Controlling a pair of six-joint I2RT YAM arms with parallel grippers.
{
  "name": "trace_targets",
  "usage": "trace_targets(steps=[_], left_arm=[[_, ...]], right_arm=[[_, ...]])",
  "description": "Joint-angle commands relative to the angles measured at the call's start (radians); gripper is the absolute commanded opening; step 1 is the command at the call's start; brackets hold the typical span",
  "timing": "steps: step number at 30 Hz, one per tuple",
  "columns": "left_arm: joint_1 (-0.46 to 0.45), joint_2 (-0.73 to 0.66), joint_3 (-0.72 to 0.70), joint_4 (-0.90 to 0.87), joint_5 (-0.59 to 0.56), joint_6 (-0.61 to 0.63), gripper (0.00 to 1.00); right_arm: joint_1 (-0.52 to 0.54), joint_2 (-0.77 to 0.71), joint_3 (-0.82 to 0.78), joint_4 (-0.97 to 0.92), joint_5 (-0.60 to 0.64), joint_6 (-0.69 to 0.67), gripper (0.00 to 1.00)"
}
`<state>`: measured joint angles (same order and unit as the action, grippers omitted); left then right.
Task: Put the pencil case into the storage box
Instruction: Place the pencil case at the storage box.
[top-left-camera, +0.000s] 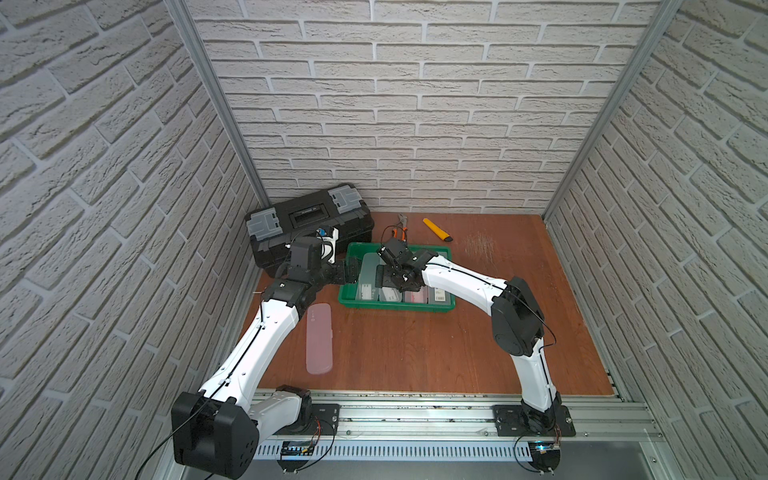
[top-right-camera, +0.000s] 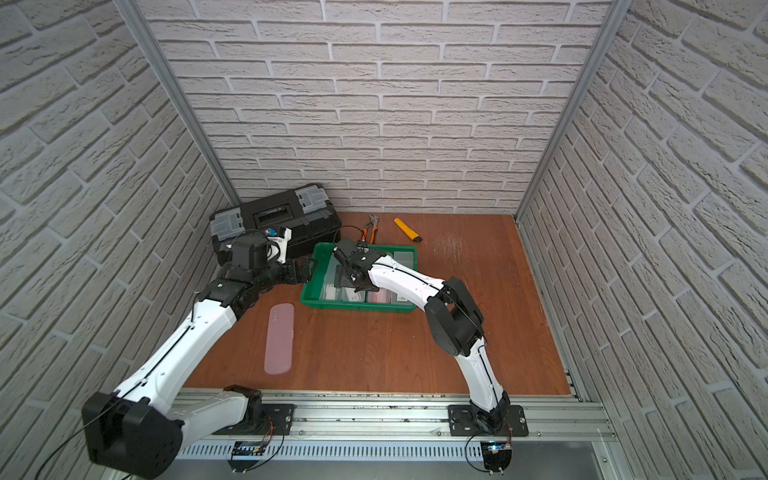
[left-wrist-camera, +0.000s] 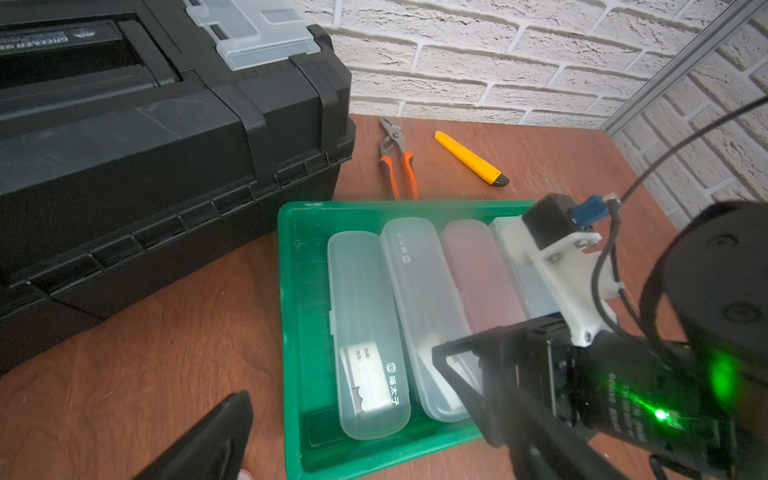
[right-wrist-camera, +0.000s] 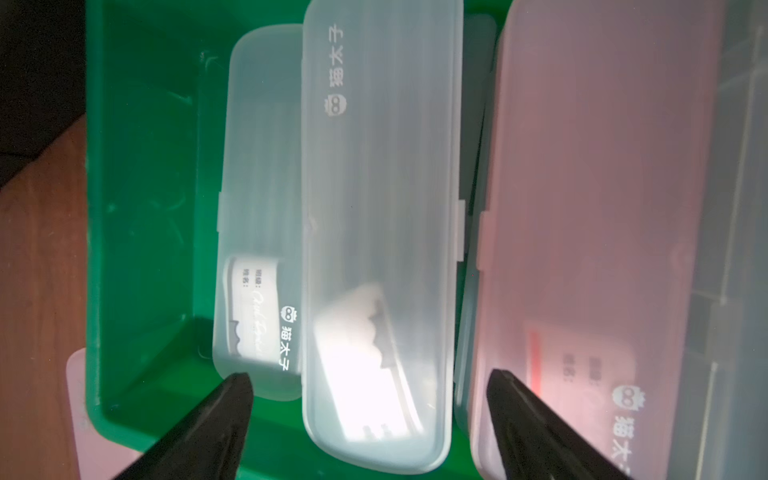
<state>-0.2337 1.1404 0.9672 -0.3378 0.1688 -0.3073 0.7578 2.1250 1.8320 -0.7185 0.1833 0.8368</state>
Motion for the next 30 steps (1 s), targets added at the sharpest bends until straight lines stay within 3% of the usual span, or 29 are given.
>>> trace_targets(steps=[1, 7, 11, 20, 30], left_arm=[[0.007, -0.018, -0.005, 0.023, -0.015, 0.012, 0.99], [0.009, -0.018, -0.007, 0.025, -0.031, 0.012, 0.98], [0.009, -0.023, -0.008, 0.02, -0.054, 0.013, 0.99], [0.013, -0.052, -0.027, 0.014, -0.132, 0.005, 0.99], [0.0, -0.168, -0.168, -0.094, -0.22, -0.235, 0.99]], right_arm=[[0.006, -0.066, 0.072, -0.026, 0.081, -0.068, 0.93], [0.006, 0.039, 0.209, -0.087, 0.207, -0.241, 0.94], [0.007, 0.154, 0.344, -0.159, 0.215, -0.273, 0.96], [0.008, 0.25, 0.375, -0.112, 0.23, -0.306, 0.96], [0.007, 0.305, 0.375, -0.116, 0.269, -0.342, 0.97]])
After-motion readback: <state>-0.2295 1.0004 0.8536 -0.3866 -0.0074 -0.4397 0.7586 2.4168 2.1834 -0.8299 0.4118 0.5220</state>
